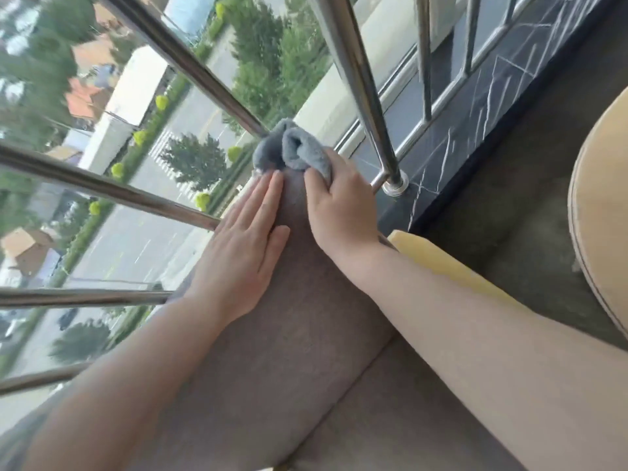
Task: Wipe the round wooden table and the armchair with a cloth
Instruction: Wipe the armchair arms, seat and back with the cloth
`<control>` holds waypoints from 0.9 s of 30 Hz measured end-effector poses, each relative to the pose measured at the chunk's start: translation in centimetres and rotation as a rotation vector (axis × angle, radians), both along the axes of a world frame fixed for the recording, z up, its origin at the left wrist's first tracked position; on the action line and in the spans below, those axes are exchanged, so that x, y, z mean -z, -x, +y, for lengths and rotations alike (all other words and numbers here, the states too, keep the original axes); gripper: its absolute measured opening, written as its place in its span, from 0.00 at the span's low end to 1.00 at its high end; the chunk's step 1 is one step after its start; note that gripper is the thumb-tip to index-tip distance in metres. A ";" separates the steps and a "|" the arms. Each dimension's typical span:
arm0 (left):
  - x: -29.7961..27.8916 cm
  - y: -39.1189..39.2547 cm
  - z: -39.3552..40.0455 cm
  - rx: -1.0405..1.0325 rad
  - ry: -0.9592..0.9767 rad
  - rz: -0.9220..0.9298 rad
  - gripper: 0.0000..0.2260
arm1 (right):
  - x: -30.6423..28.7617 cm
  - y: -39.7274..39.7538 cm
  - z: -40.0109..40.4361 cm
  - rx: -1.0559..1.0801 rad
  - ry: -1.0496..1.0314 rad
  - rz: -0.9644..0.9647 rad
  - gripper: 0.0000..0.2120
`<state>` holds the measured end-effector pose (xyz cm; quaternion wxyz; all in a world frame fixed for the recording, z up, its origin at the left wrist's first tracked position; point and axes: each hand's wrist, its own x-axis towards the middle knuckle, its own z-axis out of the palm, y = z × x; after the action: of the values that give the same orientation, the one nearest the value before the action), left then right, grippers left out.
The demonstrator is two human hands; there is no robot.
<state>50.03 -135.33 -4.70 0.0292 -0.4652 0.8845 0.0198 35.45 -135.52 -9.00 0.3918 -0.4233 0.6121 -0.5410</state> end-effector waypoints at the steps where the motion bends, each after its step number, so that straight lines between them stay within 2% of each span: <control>1: 0.1 1.4 -0.8 0.014 0.002 -0.015 0.27 | 0.8 0.3 0.6 0.013 -0.043 -0.107 0.11; 3: 0.5 3.2 -1.4 0.017 0.037 -0.025 0.27 | 3.3 2.2 2.4 -0.006 -0.174 -0.203 0.08; 6: 1.4 3.3 -0.9 -0.008 0.124 -0.018 0.26 | 4.3 4.2 2.3 -0.094 -0.357 -0.293 0.17; 8: 1.7 3.0 -0.8 0.016 0.170 0.013 0.25 | 2.0 3.8 -0.1 -0.186 -0.244 -0.371 0.27; 10: 2.0 2.9 -1.0 0.044 0.210 0.050 0.25 | 0.6 2.9 -1.1 -0.232 -0.082 -0.435 0.32; 12: 2.1 2.8 -1.0 0.054 0.223 0.056 0.24 | 2.5 3.1 0.2 -0.194 -0.067 -0.417 0.31; 15: 2.2 2.6 -1.1 0.075 0.227 0.049 0.24 | 5.4 4.2 1.8 -0.165 -0.179 -0.375 0.24; 19: 2.4 2.6 -1.3 0.084 0.228 0.069 0.24 | 1.0 3.0 -1.7 -0.292 0.004 -0.529 0.29; 21: 2.5 2.6 -1.3 0.091 0.219 0.071 0.24 | 1.2 2.3 -1.3 -0.254 0.056 -0.451 0.20; 23: 2.5 2.5 -1.2 0.111 0.218 0.068 0.23 | 3.5 3.4 0.7 -0.229 0.009 -0.366 0.13; 26: 2.4 2.6 -1.3 0.114 0.223 0.064 0.23 | 4.7 4.7 1.2 -0.211 -0.107 -0.291 0.23; 27: 2.4 2.6 -1.3 0.113 0.220 0.070 0.23 | 4.1 4.5 0.4 -0.226 -0.114 -0.293 0.22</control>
<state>47.44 -136.66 -7.11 -0.0517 -0.4139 0.9067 -0.0630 30.97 -135.12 -13.12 0.5583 -0.3830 0.5267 -0.5139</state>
